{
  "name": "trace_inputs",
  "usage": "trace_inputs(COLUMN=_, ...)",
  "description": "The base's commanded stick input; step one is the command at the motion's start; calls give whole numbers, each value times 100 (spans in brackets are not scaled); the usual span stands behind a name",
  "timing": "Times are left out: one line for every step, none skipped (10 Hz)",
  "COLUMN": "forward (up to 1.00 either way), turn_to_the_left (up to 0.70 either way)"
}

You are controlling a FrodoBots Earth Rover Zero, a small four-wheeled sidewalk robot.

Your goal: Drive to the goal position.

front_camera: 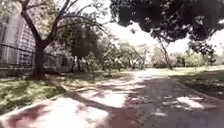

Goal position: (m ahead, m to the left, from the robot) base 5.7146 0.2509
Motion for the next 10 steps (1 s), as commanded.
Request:
trace_inputs(forward=70, turn_to_the_left=-24)
trace_inputs(forward=70, turn_to_the_left=-28)
trace_inputs(forward=70, turn_to_the_left=-32)
trace_inputs(forward=70, turn_to_the_left=-34)
trace_inputs(forward=70, turn_to_the_left=-26)
trace_inputs(forward=70, turn_to_the_left=-18)
trace_inputs(forward=70, turn_to_the_left=-10)
trace_inputs(forward=70, turn_to_the_left=-2)
trace_inputs(forward=70, turn_to_the_left=0)
trace_inputs(forward=70, turn_to_the_left=0)
